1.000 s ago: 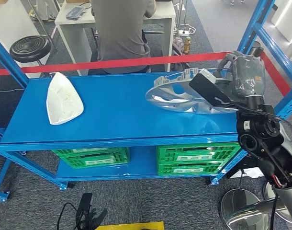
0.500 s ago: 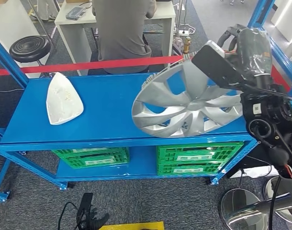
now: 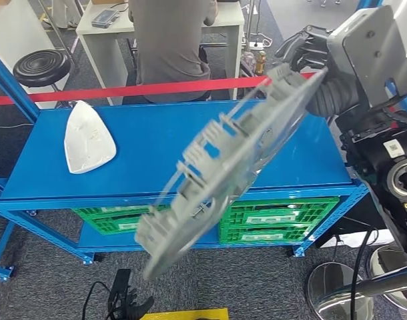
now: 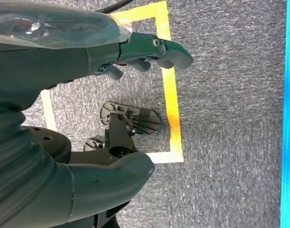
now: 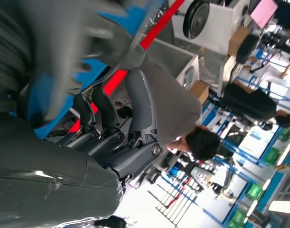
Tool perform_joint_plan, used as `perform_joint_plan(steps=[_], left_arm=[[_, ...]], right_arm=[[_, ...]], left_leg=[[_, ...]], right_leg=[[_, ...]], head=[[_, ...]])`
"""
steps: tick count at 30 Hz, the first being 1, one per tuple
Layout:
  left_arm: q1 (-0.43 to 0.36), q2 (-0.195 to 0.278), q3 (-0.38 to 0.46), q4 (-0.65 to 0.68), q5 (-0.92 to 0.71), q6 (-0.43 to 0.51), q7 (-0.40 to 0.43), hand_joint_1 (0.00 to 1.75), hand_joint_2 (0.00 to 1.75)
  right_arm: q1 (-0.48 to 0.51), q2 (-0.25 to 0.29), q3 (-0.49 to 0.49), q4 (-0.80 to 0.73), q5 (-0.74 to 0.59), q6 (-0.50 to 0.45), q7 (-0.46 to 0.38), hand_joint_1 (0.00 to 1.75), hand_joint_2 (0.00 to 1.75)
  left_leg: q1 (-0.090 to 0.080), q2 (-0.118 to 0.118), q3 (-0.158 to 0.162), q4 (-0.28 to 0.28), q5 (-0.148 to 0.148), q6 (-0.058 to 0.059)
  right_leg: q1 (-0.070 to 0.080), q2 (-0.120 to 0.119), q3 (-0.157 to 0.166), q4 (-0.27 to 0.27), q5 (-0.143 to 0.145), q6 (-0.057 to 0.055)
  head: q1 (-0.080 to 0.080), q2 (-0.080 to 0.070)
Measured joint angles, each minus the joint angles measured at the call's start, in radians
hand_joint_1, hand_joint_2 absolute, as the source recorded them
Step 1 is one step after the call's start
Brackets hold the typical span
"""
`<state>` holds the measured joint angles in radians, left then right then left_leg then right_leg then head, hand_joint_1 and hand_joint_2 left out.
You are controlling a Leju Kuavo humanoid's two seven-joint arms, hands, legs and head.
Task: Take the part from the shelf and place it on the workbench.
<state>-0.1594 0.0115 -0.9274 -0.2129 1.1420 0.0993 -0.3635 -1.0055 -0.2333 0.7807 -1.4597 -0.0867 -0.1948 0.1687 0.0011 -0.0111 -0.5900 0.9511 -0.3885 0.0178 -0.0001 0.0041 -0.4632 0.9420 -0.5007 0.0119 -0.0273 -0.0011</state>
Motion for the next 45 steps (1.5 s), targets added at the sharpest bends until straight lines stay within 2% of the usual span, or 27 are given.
perform_joint_plan(steps=[11,21,38,42,45], left_arm=[[-0.001,-0.002,0.0,0.0,-0.001,-0.014,0.003,0.0,1.75],[-0.011,-0.003,0.0,0.0,-0.001,-0.02,0.003,0.0,1.75],[-0.011,-0.003,0.0,0.0,0.003,-0.025,-0.002,0.0,1.75],[-0.01,-0.002,0.0,0.0,0.003,-0.024,-0.003,0.0,0.0],[-0.009,-0.001,0.0,0.0,0.004,-0.023,-0.003,0.0,0.0]], right_arm=[[0.016,-0.001,0.025,-0.064,-0.039,0.026,-0.027,1.75,1.75],[0.053,0.048,0.104,-0.036,-0.052,0.043,-0.116,1.75,1.75],[0.053,0.061,0.151,0.003,-0.035,0.041,-0.114,1.75,1.75],[0.053,0.061,0.151,0.004,-0.03,0.026,-0.105,1.75,1.75],[0.054,0.06,0.15,0.004,-0.029,0.017,-0.099,1.75,1.75]], left_leg=[[0.001,0.0,0.0,0.0,0.001,-0.001],[0.001,0.0,0.0,-0.001,0.001,-0.002],[0.001,0.0,0.0,-0.001,0.001,-0.002],[0.001,0.0,0.0,-0.001,0.001,-0.002],[0.002,0.0,0.0,-0.001,0.001,-0.002]], right_leg=[[0.0,0.0,0.001,0.0,0.001,-0.001],[0.002,0.0,0.001,0.0,0.001,-0.001],[0.002,0.0,0.0,0.0,0.001,-0.001],[0.002,0.0,0.0,0.0,0.001,-0.001],[0.001,0.0,0.0,0.0,0.001,-0.001]], head=[[0.0,0.0],[0.0,0.0],[0.0,0.0],[0.0,0.0],[0.0,0.0]])
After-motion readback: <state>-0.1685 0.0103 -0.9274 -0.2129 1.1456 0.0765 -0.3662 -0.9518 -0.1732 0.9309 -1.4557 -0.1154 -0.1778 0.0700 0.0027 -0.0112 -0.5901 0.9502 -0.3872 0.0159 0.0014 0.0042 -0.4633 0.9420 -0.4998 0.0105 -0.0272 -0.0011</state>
